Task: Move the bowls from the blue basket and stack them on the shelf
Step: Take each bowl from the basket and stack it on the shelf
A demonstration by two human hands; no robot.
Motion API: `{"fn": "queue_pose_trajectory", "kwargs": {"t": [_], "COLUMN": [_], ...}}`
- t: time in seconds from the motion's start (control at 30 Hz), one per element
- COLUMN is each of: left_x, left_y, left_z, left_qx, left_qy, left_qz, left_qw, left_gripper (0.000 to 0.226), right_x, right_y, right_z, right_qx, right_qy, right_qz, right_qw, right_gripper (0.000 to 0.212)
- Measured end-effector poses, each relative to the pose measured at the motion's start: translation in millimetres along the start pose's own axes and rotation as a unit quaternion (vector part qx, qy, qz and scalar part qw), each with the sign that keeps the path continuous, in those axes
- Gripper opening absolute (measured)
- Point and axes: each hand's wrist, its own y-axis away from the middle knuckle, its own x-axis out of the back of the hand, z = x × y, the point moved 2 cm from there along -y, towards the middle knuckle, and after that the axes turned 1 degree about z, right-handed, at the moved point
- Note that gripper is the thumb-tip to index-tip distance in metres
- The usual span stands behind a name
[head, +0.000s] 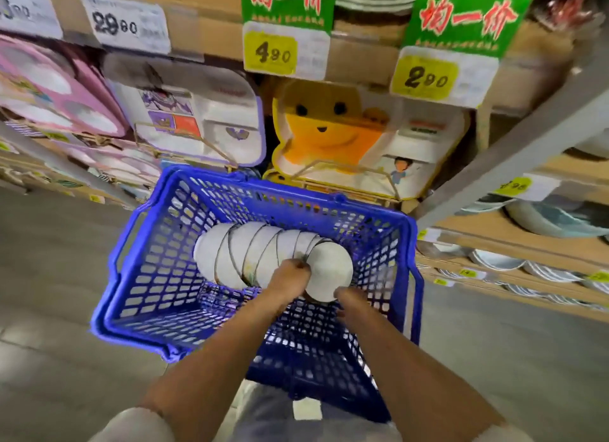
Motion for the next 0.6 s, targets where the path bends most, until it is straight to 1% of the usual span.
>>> {"fn": "queue_pose_trajectory", "kwargs": {"t": [0.1,0.2,0.33,0.47,0.6], "left_x": [-6.4,-10.8,-13.6,-11.7,-9.1], "left_y": [-14.0,-22.7,-30.4,-37.0,-37.6], "left_z": [-11.2,-22.0,-34.9,-43.6,-44.9], "left_qx": [0.013,0.005,0.006,0.004,0.002], "left_qy": [0.000,-0.013,-0.034,-0.027,-0.023], "left_qz": [-0.026,-0.053,-0.089,-0.102,-0.108], "left_qw": [1.000,0.999,0.995,0.994,0.994], "left_gripper": [0.026,0.024,0.028,0.028,0.029], "right_x": [-12.9,-20.2,-29.3,-30.6,-26.8], "right_y": [-13.2,-28.6,-47.2,-58.4,-56.0], "right_z": [6.5,11.6,17.6,18.4,17.7], "right_qx": [-0.012,-0.018,-0.009,0.021,0.062], "right_qy": [-0.077,-0.116,-0.140,-0.095,-0.113], "right_qz": [-0.020,-0.016,0.009,0.028,0.067], "right_qw": [0.997,0.993,0.990,0.995,0.989], "right_gripper": [0.042,0.040,0.043,0.039,0.047]}}
